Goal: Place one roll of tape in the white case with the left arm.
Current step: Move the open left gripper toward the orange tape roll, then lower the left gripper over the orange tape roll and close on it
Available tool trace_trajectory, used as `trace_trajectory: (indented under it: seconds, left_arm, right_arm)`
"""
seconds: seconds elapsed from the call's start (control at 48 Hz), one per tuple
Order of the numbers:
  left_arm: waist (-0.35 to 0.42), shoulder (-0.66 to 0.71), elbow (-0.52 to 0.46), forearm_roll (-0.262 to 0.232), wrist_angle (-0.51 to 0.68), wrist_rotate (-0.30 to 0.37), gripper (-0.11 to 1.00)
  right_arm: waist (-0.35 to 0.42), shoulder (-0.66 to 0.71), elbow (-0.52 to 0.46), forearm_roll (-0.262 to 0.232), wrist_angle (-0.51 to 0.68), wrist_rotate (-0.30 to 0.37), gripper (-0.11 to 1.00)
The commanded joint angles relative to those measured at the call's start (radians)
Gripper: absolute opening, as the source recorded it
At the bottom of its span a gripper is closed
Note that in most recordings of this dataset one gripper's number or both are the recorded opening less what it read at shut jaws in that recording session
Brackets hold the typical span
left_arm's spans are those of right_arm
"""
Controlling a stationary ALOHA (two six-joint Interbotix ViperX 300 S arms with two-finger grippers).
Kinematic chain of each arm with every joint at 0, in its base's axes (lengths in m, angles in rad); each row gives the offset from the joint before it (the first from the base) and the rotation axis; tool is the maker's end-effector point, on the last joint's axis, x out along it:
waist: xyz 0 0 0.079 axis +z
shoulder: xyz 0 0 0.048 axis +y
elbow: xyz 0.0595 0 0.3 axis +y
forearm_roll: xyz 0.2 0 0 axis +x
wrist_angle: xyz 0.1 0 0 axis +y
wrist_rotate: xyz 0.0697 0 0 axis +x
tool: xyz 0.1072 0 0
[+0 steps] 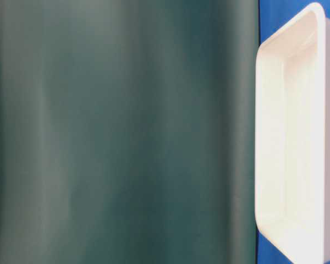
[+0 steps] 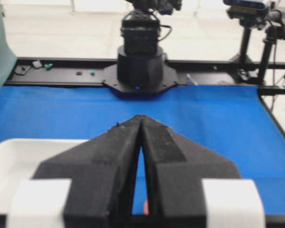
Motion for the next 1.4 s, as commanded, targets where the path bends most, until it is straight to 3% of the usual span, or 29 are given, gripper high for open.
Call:
trace_trajectory:
  seconds: [0.0, 0.187, 0.541, 0.646, 0.833, 0.895, 1.083, 1.374]
  left_arm:
    - [-0.005, 0.003, -0.023, 0.029, -0.008, -0.005, 0.00]
    - [-0.014, 0.058, -0.031, 0.031, -0.069, -0.005, 0.00]
    - [-0.067, 0.268, -0.077, 0.031, -0.239, -0.009, 0.02]
    - [-0.097, 0.341, -0.103, 0.031, -0.272, -0.011, 0.25]
    - [-0.144, 0.505, -0.193, 0.031, -0.265, -0.051, 0.78]
    - [-0.156, 0.566, -0.230, 0.031, -0.247, -0.077, 0.88]
    - [-0.179, 0.744, -0.373, 0.031, -0.112, -0.137, 0.86]
    - [-0.179, 0.973, -0.603, 0.031, 0.229, -0.181, 0.89]
  right_arm:
    - [-0.002, 0.012, -0.031, 0.002, -0.005, 0.000, 0.00]
    - [-0.002, 0.052, -0.044, 0.000, 0.003, 0.002, -0.11]
    - [-0.002, 0.067, -0.041, 0.003, 0.003, 0.005, -0.09]
    - [-0.002, 0.072, -0.041, 0.003, 0.003, 0.005, -0.08]
    - [-0.003, 0.094, -0.037, 0.003, 0.003, 0.005, -0.07]
    - [-0.005, 0.101, -0.035, 0.003, 0.003, 0.005, -0.07]
    - [-0.011, 0.118, -0.034, 0.003, 0.003, 0.005, -0.07]
    - [-0.011, 0.123, -0.032, 0.003, 0.003, 0.005, -0.07]
